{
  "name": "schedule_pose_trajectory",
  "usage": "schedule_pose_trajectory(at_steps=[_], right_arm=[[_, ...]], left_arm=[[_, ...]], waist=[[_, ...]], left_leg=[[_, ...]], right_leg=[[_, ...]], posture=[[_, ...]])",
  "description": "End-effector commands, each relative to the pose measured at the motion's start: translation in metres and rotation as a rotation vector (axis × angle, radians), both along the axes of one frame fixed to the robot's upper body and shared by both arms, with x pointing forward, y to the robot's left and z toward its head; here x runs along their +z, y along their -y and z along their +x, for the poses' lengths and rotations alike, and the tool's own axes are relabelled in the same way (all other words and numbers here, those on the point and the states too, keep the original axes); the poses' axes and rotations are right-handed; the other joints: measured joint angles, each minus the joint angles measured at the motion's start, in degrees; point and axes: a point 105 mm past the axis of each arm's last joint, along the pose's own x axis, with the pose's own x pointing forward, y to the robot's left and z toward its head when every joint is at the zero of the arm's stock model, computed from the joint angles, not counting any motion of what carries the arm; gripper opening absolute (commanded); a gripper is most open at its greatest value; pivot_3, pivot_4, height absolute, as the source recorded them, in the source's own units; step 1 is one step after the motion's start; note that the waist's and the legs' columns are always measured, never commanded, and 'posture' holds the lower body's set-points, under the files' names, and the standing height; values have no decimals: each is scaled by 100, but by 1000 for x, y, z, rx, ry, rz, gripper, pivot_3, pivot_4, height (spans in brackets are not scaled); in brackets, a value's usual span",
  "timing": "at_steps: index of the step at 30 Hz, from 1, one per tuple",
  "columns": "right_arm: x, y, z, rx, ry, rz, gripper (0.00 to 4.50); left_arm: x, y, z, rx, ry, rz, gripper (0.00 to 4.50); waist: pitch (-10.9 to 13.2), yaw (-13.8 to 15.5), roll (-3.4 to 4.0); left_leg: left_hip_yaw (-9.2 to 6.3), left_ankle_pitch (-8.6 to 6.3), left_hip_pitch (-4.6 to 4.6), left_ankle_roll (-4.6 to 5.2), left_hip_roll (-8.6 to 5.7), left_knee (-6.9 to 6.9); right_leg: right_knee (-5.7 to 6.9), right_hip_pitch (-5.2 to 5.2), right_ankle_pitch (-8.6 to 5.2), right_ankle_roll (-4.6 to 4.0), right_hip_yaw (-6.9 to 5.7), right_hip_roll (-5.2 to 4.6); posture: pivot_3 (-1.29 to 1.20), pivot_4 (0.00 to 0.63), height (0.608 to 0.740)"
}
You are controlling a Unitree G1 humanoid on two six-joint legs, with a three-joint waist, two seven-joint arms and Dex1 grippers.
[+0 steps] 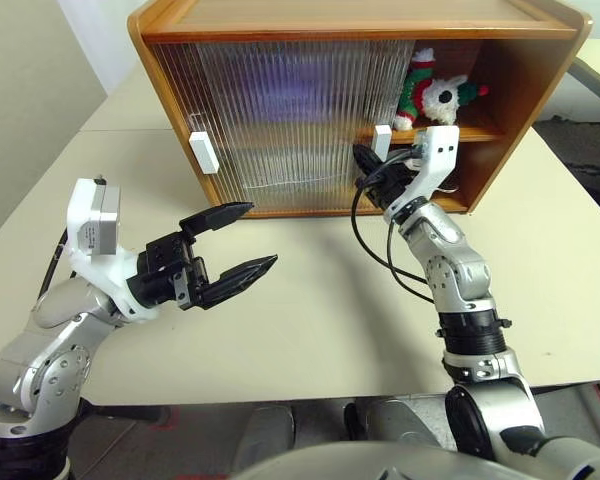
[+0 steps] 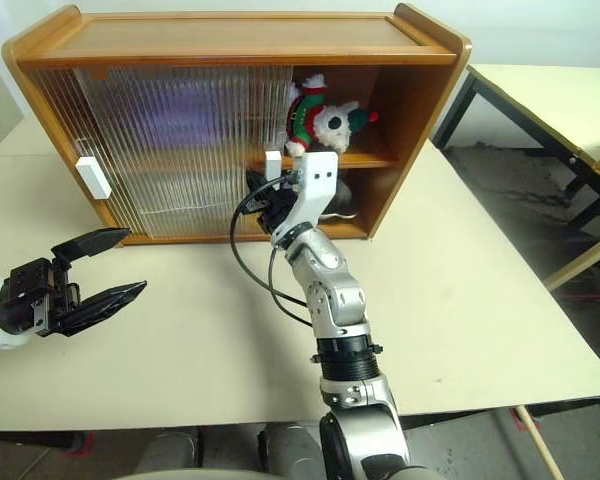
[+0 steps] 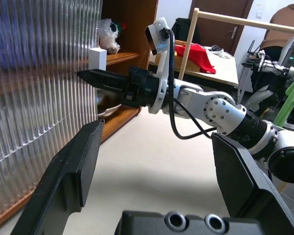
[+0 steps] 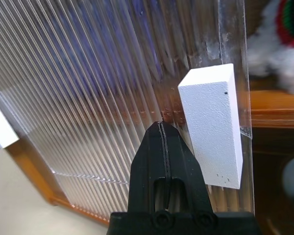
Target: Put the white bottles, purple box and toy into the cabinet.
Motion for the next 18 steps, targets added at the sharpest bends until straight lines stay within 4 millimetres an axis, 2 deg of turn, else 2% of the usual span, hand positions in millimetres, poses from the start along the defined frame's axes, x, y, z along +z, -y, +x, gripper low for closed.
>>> schedule_pose_trajectory(at_steps=[1, 18], right_arm=[[11, 34, 1, -145, 57, 5, 21], [9, 91, 1, -311, 84, -70, 21]], left_arm=[[-4, 0, 1, -4, -8, 4, 4500], [-4, 0, 2, -14, -10, 2, 4500]], waist=[[0, 7, 0], [2, 3, -2]], left_leg=[[-1, 0, 0, 0, 0, 0], [1, 3, -6, -2, -3, 3]], right_leg=[[0, 0, 0, 0, 0, 0], [-2, -1, 4, 9, 3, -3]], posture=[[-72, 66, 740], [-83, 67, 740]])
